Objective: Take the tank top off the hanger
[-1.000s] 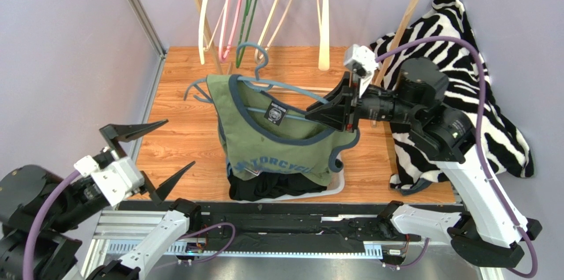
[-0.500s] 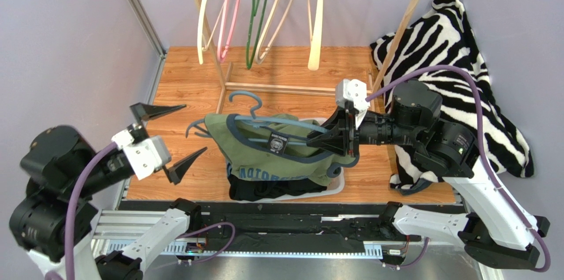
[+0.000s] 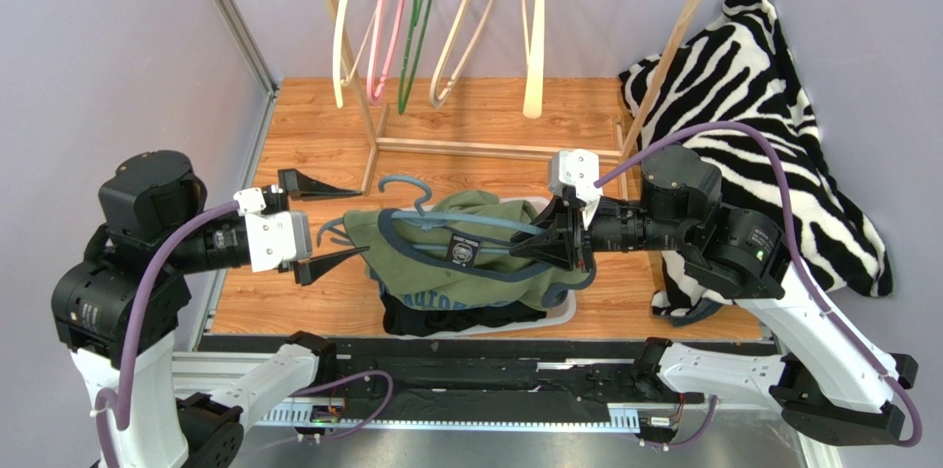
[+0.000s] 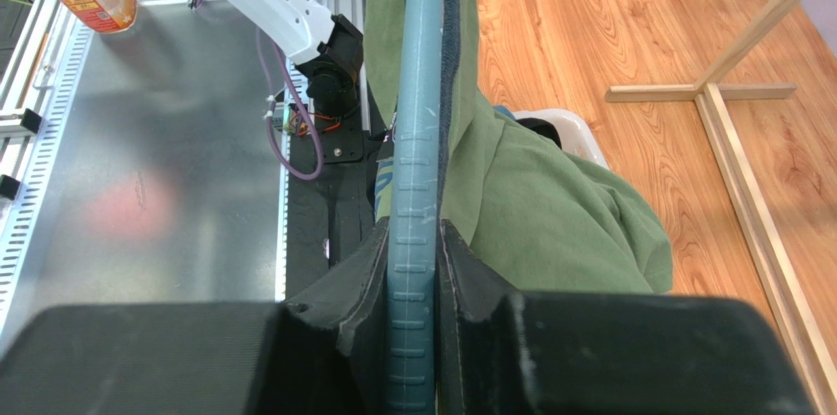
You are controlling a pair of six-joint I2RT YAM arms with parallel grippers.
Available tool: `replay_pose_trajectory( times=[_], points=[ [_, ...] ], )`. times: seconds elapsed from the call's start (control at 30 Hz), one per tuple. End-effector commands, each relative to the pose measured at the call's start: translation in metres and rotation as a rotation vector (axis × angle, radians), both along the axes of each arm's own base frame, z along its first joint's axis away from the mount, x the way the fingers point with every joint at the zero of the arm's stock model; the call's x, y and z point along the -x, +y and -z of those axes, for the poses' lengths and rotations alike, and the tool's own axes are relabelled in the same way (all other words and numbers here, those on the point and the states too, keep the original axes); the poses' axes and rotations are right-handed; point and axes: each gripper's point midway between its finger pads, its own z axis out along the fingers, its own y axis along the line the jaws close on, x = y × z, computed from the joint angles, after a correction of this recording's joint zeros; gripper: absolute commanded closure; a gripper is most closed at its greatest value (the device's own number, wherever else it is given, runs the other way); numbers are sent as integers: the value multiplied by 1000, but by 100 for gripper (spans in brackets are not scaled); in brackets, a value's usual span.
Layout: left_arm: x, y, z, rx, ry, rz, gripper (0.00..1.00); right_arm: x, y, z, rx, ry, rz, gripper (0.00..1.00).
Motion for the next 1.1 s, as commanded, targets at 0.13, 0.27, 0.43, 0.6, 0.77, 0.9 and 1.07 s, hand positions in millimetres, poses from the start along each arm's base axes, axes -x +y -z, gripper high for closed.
replay_pose_trajectory(
  times=[0.13,0.27,0.43,0.6,0.77,0.9,1.07],
  points=[
    [36,0,46,-42,246,90,30,5,7,-19,-52,-74,-33,100],
    [47,-3,48,-20,279,128,27,3,9,-23,-53,-90,-23,100],
    [52,-4,53,-6,299,136,14,6,13,-26,-60,-88,-33,100],
    [53,-5,54,0,312,143,13,8,18,-25,-54,-91,-36,100],
    [55,-4,58,-4,305,147,27,12,18,-28,-53,-101,-37,100],
    [54,-4,60,-8,306,143,39,15,15,-34,-60,-110,-37,100],
    [47,-3,63,-16,300,122,43,21,13,-40,-72,-115,-52,100]
  ],
)
